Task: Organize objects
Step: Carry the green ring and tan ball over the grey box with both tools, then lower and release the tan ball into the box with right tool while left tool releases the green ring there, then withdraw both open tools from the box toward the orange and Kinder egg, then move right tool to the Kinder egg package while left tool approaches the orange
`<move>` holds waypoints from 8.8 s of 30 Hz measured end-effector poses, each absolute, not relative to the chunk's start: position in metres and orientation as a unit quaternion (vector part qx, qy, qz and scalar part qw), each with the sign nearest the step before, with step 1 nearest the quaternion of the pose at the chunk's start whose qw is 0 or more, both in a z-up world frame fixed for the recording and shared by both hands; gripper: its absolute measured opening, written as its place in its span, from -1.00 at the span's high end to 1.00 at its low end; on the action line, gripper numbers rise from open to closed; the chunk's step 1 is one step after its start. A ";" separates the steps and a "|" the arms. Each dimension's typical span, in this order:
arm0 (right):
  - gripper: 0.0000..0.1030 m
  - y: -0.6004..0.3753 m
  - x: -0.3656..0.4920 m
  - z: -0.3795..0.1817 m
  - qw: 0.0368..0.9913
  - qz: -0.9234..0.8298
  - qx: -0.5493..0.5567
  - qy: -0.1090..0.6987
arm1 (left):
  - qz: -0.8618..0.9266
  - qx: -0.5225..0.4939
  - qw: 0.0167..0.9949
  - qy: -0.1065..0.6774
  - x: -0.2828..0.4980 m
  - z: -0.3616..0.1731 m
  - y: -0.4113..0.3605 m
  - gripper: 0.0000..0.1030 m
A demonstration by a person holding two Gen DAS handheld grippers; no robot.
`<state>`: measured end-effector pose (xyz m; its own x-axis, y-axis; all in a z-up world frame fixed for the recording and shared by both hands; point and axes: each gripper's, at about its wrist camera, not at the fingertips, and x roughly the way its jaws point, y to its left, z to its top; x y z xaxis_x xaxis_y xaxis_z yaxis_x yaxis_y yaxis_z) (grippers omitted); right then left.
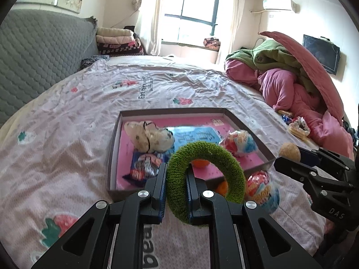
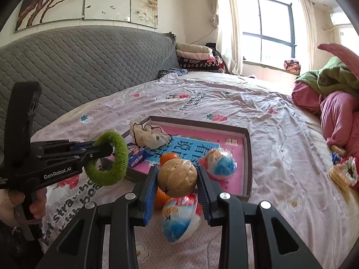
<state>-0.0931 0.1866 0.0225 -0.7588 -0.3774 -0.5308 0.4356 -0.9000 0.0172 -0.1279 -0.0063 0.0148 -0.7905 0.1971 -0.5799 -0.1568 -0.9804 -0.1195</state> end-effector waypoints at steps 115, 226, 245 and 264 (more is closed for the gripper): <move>0.32 0.169 -0.187 -0.033 0.231 -0.894 0.378 0.069 | 0.929 -0.361 0.078 -0.034 -0.223 -0.018 -0.014 -0.01; -0.16 0.191 -0.073 0.008 0.194 -0.939 0.278 0.060 | 0.939 -0.332 0.087 0.000 -0.100 0.010 0.005 -0.46; -0.16 0.197 -0.087 -0.014 0.196 -0.917 0.345 0.032 | 0.922 -0.369 0.118 0.027 -0.111 -0.026 0.031 -0.46; -0.15 0.201 -0.093 -0.022 0.193 -0.906 0.376 0.007 | 0.914 -0.380 0.139 0.041 -0.113 -0.041 0.040 -0.46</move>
